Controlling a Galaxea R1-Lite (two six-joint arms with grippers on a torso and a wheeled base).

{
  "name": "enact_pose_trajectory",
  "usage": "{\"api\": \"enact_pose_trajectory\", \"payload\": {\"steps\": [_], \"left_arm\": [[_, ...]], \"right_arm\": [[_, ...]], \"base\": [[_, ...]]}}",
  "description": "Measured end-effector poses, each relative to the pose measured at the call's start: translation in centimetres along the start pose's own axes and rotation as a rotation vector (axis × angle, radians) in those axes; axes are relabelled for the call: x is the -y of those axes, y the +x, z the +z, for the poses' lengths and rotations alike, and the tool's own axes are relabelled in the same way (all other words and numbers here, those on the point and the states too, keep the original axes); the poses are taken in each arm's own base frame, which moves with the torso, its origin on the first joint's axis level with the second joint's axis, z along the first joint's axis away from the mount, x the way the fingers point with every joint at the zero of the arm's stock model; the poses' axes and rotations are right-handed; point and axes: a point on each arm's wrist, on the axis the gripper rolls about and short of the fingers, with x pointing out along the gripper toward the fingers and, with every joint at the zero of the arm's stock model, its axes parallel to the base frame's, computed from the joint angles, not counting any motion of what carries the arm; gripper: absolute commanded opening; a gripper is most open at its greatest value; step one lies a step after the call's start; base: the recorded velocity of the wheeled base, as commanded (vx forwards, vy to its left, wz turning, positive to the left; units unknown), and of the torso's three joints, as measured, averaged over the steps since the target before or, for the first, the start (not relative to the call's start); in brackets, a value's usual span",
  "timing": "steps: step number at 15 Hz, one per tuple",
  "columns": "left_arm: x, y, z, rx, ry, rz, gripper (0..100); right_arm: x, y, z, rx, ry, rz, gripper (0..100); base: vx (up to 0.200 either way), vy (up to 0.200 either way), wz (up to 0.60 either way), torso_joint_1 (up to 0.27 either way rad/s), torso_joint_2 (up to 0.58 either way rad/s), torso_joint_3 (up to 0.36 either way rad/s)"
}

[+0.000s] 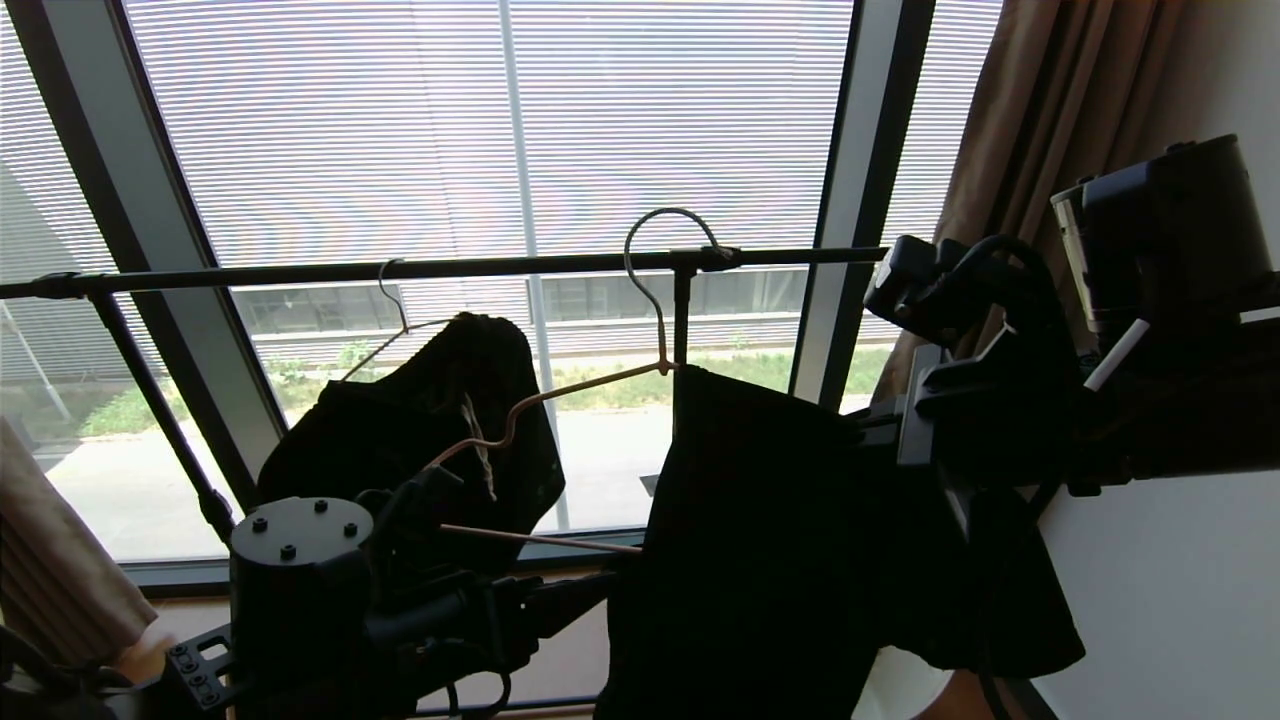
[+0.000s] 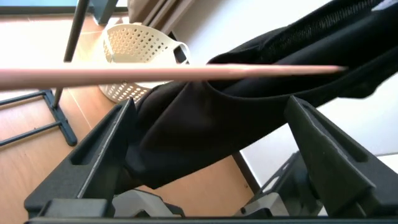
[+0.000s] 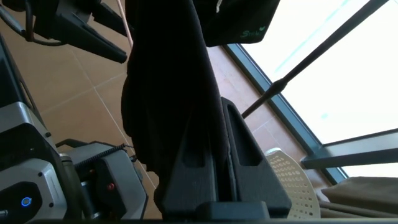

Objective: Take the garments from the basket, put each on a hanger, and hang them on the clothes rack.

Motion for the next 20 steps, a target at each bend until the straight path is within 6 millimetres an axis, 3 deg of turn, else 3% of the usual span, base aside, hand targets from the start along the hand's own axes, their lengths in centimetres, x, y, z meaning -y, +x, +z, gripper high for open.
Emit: {"api": "enact_pose_trajectory", "payload": {"steps": [5, 13, 20], "left_arm": [[0.2, 1.5, 0.4, 0.018, 0.006, 0.012, 100], [0.1, 1.6, 0.6, 0.042, 0.001, 0.038, 100], [0.8, 2.7, -1.0, -0.002, 0.024, 0.056, 100]], "right_arm": [[-0.2, -0.1, -0.1, -0.001, -0.002, 0.005, 0], [-0.6, -0.5, -0.6, -0.004, -0.008, 0.029, 0], [-0.9, -0.5, -0.4, 0.007, -0.003, 0.046, 0]], "base": [[0.000, 0.000, 0.00, 0.000, 0.00, 0.000], [0.000, 0.000, 0.00, 0.000, 0.00, 0.000], [0.000, 0.000, 0.00, 0.000, 0.00, 0.000]]}}
